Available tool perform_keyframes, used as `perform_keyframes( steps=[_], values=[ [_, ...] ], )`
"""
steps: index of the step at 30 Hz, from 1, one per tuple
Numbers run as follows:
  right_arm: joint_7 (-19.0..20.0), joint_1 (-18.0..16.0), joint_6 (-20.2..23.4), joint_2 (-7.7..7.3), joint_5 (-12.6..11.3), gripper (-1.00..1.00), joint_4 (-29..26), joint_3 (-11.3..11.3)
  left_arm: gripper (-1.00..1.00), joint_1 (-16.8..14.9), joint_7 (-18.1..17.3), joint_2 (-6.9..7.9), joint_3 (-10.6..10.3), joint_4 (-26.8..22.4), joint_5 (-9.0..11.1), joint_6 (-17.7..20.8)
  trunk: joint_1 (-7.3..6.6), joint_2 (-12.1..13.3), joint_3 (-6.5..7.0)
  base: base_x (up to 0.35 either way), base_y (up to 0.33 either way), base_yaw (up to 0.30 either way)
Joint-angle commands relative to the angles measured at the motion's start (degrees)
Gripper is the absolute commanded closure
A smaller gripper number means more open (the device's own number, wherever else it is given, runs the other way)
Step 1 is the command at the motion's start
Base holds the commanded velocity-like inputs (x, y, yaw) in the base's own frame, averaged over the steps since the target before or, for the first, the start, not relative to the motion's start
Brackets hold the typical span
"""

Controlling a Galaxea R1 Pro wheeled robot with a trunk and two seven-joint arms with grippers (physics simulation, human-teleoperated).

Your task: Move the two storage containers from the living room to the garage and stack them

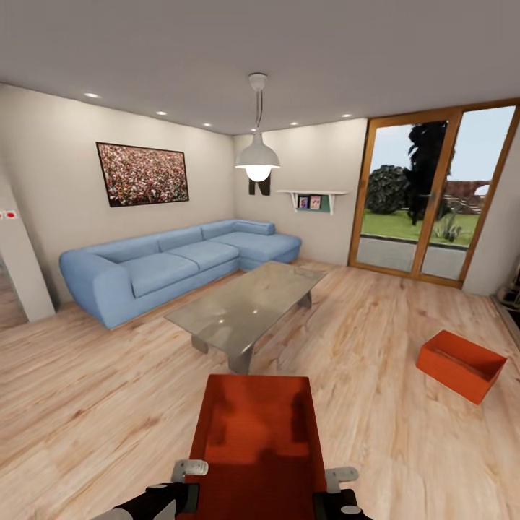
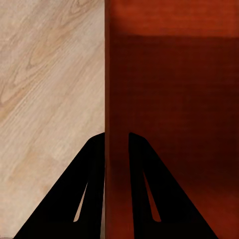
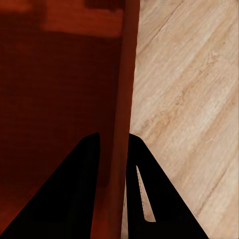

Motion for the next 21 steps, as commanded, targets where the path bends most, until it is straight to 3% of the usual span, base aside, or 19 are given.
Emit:
perform_keyframes(
  steps=[1, 21],
  values=[
    [-0.72, -0.03, -0.34, -0.35, -1.22, 1.00, 0.21, 0.67, 1.00, -0.06, 0.35, -0.05, -0.06, -0.09, -0.48, 0.21, 0.00, -0.05, -0.07, -0.006, 0.000, 0.267],
    [-0.72, -0.03, -0.36, -0.35, -1.22, 1.00, 0.21, 0.67, 1.00, -0.06, 0.35, -0.05, -0.06, -0.09, -0.48, 0.21, 0.00, -0.05, -0.07, 0.000, 0.000, 0.270]
  ],
)
